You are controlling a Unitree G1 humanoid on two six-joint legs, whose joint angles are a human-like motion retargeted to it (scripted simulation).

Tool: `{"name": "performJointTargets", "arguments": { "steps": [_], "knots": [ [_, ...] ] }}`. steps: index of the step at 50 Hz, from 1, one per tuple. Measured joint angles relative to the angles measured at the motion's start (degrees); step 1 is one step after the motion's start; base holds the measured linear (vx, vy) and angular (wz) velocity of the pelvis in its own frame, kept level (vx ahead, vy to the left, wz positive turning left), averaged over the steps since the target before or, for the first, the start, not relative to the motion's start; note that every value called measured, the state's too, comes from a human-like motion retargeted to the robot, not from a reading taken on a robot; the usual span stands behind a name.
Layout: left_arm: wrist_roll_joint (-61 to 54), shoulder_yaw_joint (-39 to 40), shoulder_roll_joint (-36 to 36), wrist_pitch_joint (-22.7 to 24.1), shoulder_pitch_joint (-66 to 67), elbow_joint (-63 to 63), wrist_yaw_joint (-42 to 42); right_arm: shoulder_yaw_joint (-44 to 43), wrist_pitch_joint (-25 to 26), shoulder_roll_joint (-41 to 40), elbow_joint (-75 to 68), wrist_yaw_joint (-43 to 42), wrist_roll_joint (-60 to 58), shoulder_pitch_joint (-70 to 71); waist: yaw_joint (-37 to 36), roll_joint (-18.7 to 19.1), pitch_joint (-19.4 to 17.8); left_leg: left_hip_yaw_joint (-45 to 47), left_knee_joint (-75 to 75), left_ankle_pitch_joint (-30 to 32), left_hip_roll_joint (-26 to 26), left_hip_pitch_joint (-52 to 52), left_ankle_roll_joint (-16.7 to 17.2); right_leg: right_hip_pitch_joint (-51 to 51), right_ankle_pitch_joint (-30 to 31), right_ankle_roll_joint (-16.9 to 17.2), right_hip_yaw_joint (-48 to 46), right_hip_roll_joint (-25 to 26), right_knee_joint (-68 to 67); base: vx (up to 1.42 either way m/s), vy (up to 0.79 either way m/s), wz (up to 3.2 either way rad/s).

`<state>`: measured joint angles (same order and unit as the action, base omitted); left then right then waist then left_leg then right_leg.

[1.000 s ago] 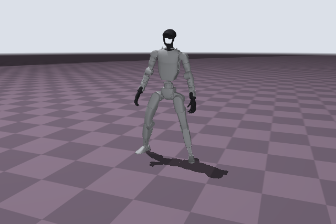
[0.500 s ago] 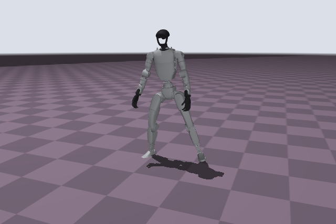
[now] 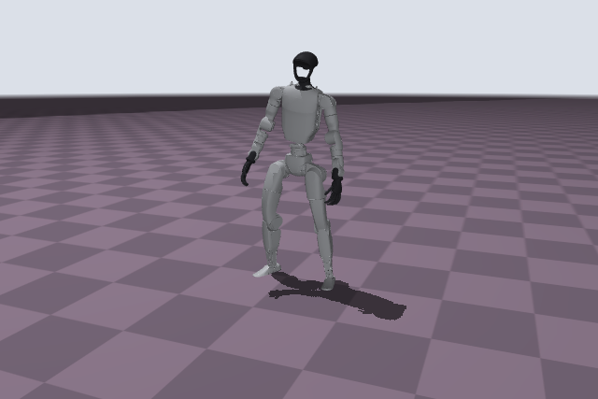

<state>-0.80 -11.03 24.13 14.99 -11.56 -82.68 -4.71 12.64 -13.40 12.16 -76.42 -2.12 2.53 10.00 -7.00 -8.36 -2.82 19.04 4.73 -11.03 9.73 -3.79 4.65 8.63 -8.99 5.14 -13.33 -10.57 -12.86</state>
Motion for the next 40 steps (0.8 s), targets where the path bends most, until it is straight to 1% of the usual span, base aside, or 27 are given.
{"name": "performJointTargets", "arguments": {
  "steps": [2, 5, 10, 14, 16, 17, 18, 19, 20, 21, 22, 23, 25, 27, 28, 29, 30, 32, 35, 38, 40],
  "knots": [
    [-1.24, 1.04, -0.08, 0.48, -1.12, 1.67, 1.90, -1.22, 0.41, 1.48, -1.41, -0.12, -1.71, -0.89, -0.01, 1.05, -0.08, -1.05, -0.04, 0.16, 1.12, -0.07, 0.14, 0.19, 0.07, 0.61, 1.89, -2.09, -0.96, 0.06, -0.16, 0.41],
    [-5.94, 3.13, -0.67, 2.03, -1.80, 4.83, 4.43, -3.20, 0.91, 3.75, -3.48, 0.06, -2.92, -1.78, 0.69, 2.63, -0.53, -2.85, -0.08, 0.37, 2.50, -0.64, 0.23, -1.40, 1.46, 2.67, 6.09, -4.87, 0.79, 0.08, -0.20, 0.48],
    [-11.42, 4.29, -1.08, 3.36, -1.57, 7.52, 6.26, -6.34, 2.02, 6.44, -5.00, 0.75, -2.08, -2.11, 2.35, 4.16, -0.64, -4.29, -0.09, 0.68, 4.63, -1.34, 1.30, -4.89, 4.26, 4.90, 7.71, -10.69, 7.20, 0.07, -0.31, 0.28],
    [-11.17, 3.78, -0.94, 3.96, -1.13, 6.18, 6.49, -8.23, 2.09, 7.11, -4.73, 1.34, -1.59, -2.49, 3.45, 4.08, -0.31, -4.82, -0.07, 1.17, 5.98, -1.44, 2.10, -6.44, 3.85, 7.06, 11.35, -13.53, 12.43, 0.05, -0.43, 0.13],
    [-10.36, 3.52, -0.88, 3.99, -1.07, 5.20, 6.47, -8.70, 2.09, 7.12, -4.40, 1.59, -1.75, -2.50, 3.51, 3.79, -0.34, -4.71, -0.08, 1.55, 6.57, -1.46, 2.42, -6.58, 3.62, 7.69, 11.21, -14.45, 14.00, 0.04, -0.51, -0.02],
    [-9.17, 3.28, -0.85, 4.12, -0.75, 4.77, 6.46, -8.37, 1.74, 7.01, -4.13, 1.54, -0.97, -2.72, 3.50, 3.37, -0.25, -4.59, -1.66, 0.92, 6.73, -0.80, 2.76, -5.88, 3.20, 7.68, 10.42, -15.26, 13.06, 0.07, -0.52, -0.01],
    [-6.55, 2.82, -0.83, 4.58, 0.13, 4.40, 6.45, -7.08, 0.62, 6.77, -3.68, 1.20, 1.69, -3.40, 3.66, 2.46, 0.15, -4.47, -6.38, -1.40, 6.64, 1.23, 3.51, -3.78, 1.74, 7.31, 9.20, -16.88, 8.98, 0.08, -0.54, -0.01],
    [-5.11, 2.62, -0.81, 4.82, 0.69, 4.27, 6.58, -6.39, 0.16, 6.56, -3.35, 0.99, 2.48, -3.79, 3.43, 1.97, 0.38, -4.50, -8.36, -2.01, 6.85, 2.20, 3.58, -2.83, 2.22, 7.26, 8.37, -17.61, 7.68, 0.06, -0.58, -0.06],
    [-4.25, 2.56, -0.79, 4.96, 1.10, 4.25, 6.79, -5.99, 0.03, 6.36, -3.08, 0.84, 2.35, -4.02, 3.02, 1.69, 0.52, -4.61, -8.97, -1.76, 7.21, 2.65, 3.30, -2.45, 3.66, 7.38, 7.73, -17.90, 7.76, -0.01, -0.65, -0.19],
    [-5.25, 3.12, -0.75, 5.06, 0.00, 3.93, 7.42, -7.22, 0.99, 6.14, -3.37, 0.80, -1.08, -3.00, 2.10, 2.16, -0.22, -4.73, -4.17, 2.04, 8.02, 0.79, 1.79, -4.55, 7.57, 8.04, 7.55, -16.50, 12.85, -0.05, -0.69, -0.21],
    [-5.29, 3.60, -0.85, 5.23, -0.68, 3.59, 7.90, -7.94, 1.41, 5.94, -3.59, 0.76, -3.16, -2.34, 1.35, 2.57, -0.81, -4.62, -1.09, 4.99, 8.80, -0.42, 0.65, -5.90, 10.05, 8.68, 7.45, -15.41, 15.93, -0.06, -0.69, -0.11],
    [-3.41, 3.93, -1.24, 5.56, -0.50, 3.19, 8.08, -7.62, 0.73, 5.74, -3.65, 0.75, -2.55, -2.40, 0.94, 2.88, -1.12, -4.07, -1.43, 6.26, 9.54, -0.34, 0.24, -5.75, 9.71, 9.26, 7.48, -14.93, 14.99, -0.02, -0.63, 0.12],
    [-0.46, 4.52, -2.79, 5.11, 0.65, 2.41, 6.15, -5.93, -0.32, 5.71, -4.08, 1.43, -0.54, -2.77, 1.12, 3.57, -0.92, -0.86, -7.76, 5.60, 11.16, 2.86, 1.63, -1.57, 4.33, 9.49, 7.05, -14.77, 5.20, 0.01, -0.57, 0.40],
    [0.79, 6.39, -4.30, 3.04, 0.65, 1.89, 4.81, -6.22, 0.70, 5.93, -4.75, 2.23, -0.39, -1.37, 1.53, 4.40, -1.19, 4.48, -7.89, 7.17, 11.76, 3.66, 0.26, -1.43, 3.93, 8.33, 6.11, -12.81, 5.32, -0.06, -0.58, 0.44],
    [1.44, 7.29, -4.94, 1.92, 0.50, 1.76, 4.44, -6.91, 1.43, 6.04, -4.90, 2.54, -0.15, -0.42, 1.65, 4.60, -1.54, 7.17, -6.09, 7.73, 11.07, 3.03, -1.34, -2.64, 5.28, 7.75, 5.87, -11.65, 8.35, -0.07, -0.55, 0.40],
    [0.80, 7.23, -5.59, 1.16, 0.66, 1.89, 3.18, -7.05, 1.95, 6.16, -4.82, 2.17, 0.72, 0.21, 2.01, 4.31, -2.07, 9.19, -8.92, 4.99, 10.28, 3.78, -1.43, -2.27, 4.48, 7.36, 5.22, -11.87, 6.86, -0.04, -0.49, 0.44],
    [-0.49, 6.69, -6.24, 0.58, 0.98, 2.14, 1.48, -6.93, 2.35, 6.29, -4.63, 1.47, 1.92, 0.68, 2.51, 3.78, -2.68, 10.88, -14.07, 0.58, 9.43, 5.22, -0.77, -1.12, 2.60, 7.08, 4.38, -12.78, 3.12, -0.05, -0.45, 0.25],
    [4.97, 6.77, -6.46, -0.25, 0.27, 2.31, 2.41, -9.36, 2.25, 6.06, -3.31, 1.80, 5.94, 1.70, 0.79, 3.16, -3.22, 11.02, -7.51, 0.94, 3.95, 2.69, -4.94, -4.22, 7.42, 7.34, 5.01, -10.97, 12.42, -0.08, -0.43, -0.16],
    [11.46, 4.69, -6.44, -0.04, 0.33, 2.43, 3.32, -9.45, 0.04, 5.05, -0.88, 1.12, 15.10, 0.99, -2.75, 2.06, -3.81, 8.49, -7.24, -2.35, -3.54, 1.83, -6.01, -4.74, 8.44, 7.34, 5.85, -10.05, 14.62, -0.03, -0.33, -0.41],
    [9.42, 3.02, -6.51, 1.18, 0.61, 2.58, 3.28, -8.94, -1.18, 4.06, 0.25, 0.67, 16.42, 0.27, -5.62, 1.26, -3.69, 6.59, -6.24, -4.12, -11.31, 1.82, -8.52, -4.87, 9.09, 7.47, 6.26, -8.83, 16.00, -0.01, -0.26, -0.26],
    [1.17, 2.13, -6.47, 0.72, 0.64, 2.71, -0.31, -9.68, 1.11, 3.59, -0.13, 0.69, 8.24, 0.39, -6.57, 1.90, -3.30, 5.89, -5.41, -5.01, -14.50, 2.12, -7.99, -5.03, 8.96, 6.92, 5.75, -6.51, 16.49, 0.01, -0.23, 0.00]
  ]
}}
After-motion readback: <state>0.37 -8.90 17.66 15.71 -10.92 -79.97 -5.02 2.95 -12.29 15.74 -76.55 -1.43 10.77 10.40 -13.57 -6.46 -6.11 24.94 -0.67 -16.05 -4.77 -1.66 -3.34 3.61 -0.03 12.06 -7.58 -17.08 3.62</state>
